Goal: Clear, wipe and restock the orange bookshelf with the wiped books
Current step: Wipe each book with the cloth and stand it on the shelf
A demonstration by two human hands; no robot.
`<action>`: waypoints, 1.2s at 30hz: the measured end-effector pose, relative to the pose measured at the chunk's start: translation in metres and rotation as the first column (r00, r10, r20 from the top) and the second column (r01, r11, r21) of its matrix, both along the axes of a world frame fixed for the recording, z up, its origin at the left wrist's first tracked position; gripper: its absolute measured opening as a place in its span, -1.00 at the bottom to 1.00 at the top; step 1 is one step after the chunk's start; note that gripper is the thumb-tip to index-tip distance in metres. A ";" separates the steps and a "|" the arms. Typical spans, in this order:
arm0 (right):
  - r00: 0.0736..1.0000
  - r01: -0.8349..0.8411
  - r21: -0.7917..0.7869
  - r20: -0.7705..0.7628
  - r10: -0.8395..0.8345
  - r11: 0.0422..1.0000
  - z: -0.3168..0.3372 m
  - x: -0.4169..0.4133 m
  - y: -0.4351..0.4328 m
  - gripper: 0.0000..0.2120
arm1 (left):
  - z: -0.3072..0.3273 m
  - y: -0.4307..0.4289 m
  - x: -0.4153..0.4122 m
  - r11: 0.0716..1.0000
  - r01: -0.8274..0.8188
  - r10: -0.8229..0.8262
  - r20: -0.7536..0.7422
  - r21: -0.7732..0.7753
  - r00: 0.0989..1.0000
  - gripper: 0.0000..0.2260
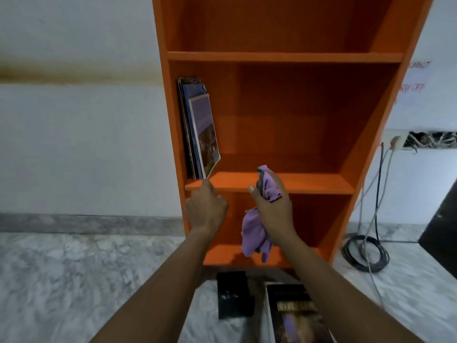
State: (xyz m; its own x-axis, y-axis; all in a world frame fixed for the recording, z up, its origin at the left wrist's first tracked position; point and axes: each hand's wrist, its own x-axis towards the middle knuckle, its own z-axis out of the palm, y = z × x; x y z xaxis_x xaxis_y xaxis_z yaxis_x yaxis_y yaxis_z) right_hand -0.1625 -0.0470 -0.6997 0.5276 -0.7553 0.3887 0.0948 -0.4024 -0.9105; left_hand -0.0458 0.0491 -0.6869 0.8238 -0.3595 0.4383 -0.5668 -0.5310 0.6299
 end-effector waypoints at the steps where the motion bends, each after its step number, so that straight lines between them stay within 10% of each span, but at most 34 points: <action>1: 1.000 0.015 0.018 -0.017 -0.015 1.000 -0.010 -0.017 0.005 -0.41 | -0.015 0.005 -0.017 0.997 0.059 -0.058 -0.043 0.044 0.997 -0.91; 7: 0.931 0.328 0.277 -0.256 -0.260 0.903 -0.100 -0.107 0.012 -0.31 | -0.105 0.024 -0.112 0.840 0.481 -0.331 -0.464 0.252 0.822 -0.89; 13: 0.789 0.578 0.487 -0.540 -0.294 0.655 -0.200 -0.178 -0.004 -0.48 | -0.192 0.018 -0.158 0.715 0.646 -0.255 -0.761 0.266 0.596 -0.72; 20: 0.707 0.542 0.323 -0.675 -0.213 0.776 -0.281 -0.211 -0.022 -0.25 | -0.269 0.015 -0.173 0.833 0.533 -0.063 -0.933 0.146 0.355 -0.65; 25: 0.371 0.432 0.078 -0.923 -0.098 0.898 -0.292 -0.219 0.003 -0.42 | -0.308 0.007 -0.180 0.903 0.425 -0.057 -0.966 0.057 0.250 -0.72; 28: 0.473 0.400 0.003 -0.857 -0.204 0.916 -0.306 -0.227 0.010 -0.56 | -0.314 0.002 -0.178 0.917 0.397 -0.091 -0.956 0.028 0.279 -0.68; 31: 0.547 0.283 -0.094 -0.802 -0.241 0.954 -0.311 -0.231 0.014 -0.66 | -0.291 0.001 -0.182 0.918 0.367 -0.206 -0.972 -0.151 0.115 -0.82; 36: 0.817 0.058 0.060 -0.577 -0.013 0.997 -0.290 -0.213 0.042 -0.73 | -0.263 0.012 -0.173 0.839 0.359 -0.402 -0.910 -0.410 -0.101 -0.47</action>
State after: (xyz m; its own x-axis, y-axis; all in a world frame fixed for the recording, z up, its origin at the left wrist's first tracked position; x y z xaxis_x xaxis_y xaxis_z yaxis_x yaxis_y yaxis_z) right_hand -0.3752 -0.0048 -0.9893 0.6103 -0.7915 -0.0331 -0.4688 -0.3272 -0.8205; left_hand -0.2189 0.0609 -0.9502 0.1946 -0.7936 -0.5766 0.4514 -0.4494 0.7709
